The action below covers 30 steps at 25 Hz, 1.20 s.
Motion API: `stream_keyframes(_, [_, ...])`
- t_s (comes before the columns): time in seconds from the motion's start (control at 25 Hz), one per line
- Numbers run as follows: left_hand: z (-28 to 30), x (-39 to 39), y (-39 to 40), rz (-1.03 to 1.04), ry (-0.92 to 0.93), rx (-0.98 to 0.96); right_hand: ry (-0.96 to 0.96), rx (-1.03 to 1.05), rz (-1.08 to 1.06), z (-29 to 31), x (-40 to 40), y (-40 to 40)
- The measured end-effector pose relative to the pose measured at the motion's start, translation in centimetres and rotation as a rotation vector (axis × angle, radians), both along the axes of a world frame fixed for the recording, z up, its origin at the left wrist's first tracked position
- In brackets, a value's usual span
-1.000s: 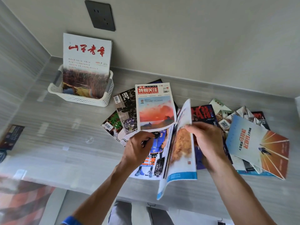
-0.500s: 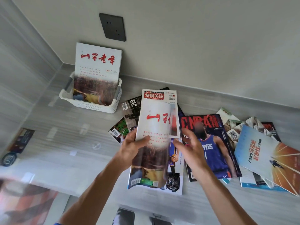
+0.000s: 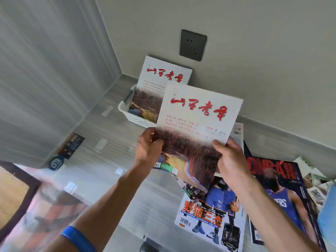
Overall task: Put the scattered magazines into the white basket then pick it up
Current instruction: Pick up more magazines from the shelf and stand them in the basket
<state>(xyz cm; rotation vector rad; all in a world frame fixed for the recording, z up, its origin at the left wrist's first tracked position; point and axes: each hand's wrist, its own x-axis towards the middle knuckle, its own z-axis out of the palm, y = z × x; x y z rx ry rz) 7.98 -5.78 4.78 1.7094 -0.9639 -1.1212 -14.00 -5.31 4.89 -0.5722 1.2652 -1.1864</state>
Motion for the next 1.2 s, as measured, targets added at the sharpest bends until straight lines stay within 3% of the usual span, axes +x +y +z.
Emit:
stream_keyframes(0.12, [1.7, 3.4, -5.2, 0.085, -0.082, -0.118, 0.009, -0.121, -0.046, 2.7, 4.0, -5.8])
stream_keyframes(0.24, [5.4, 7.4, -11.9, 0.134, 0.116, -0.31, 0.117, -0.229, -0.061, 6.0, 7.4, -11.4])
stream_keyframes(0.28, [6.4, 8.7, -13.8, 0.138, 0.058, -0.334, 0.166, -0.25, -0.053, 6.7, 8.4, -13.1])
stream_keyframes(0.36, [6.9, 11.0, -16.5, 0.101, -0.243, -0.299, 0.301, -0.254, -0.013, 6.9, 10.1, -16.0])
stream_keyframes(0.48, [4.5, 13.2, -17.8, -0.001, -0.592, -0.186, 0.503, -0.159, 0.027, 4.3, 12.0, -18.3])
stream_keyframes(0.72, [-2.7, 15.0, -18.0, -0.155, -0.753, -0.055, 0.638, -0.025, 0.013, -2.9, 13.4, -19.8])
stream_keyframes(0.84, [-4.3, 14.4, -16.5, -0.247, -0.761, -0.07, 0.645, 0.013, 0.016, -3.2, 12.3, -18.0])
stream_keyframes(0.92, [-4.4, 12.8, -13.6, -0.299, -0.733, -0.23, 0.698, 0.005, 0.024, -3.6, 10.5, -13.7])
stream_keyframes(1.04, [-4.9, 9.1, -7.1, -0.388, -0.643, -0.431, 1.009, 0.092, 0.15, -6.1, 6.5, -5.6])
stream_keyframes(1.12, [-5.9, 6.3, -3.1, -0.494, -0.579, -0.389, 1.299, 0.259, 0.269, -8.1, 3.1, -1.5])
stream_keyframes(1.2, [-7.5, 3.8, -0.2, -0.613, -0.535, -0.282, 1.368, 0.448, 0.278, -9.1, 0.3, 0.9])
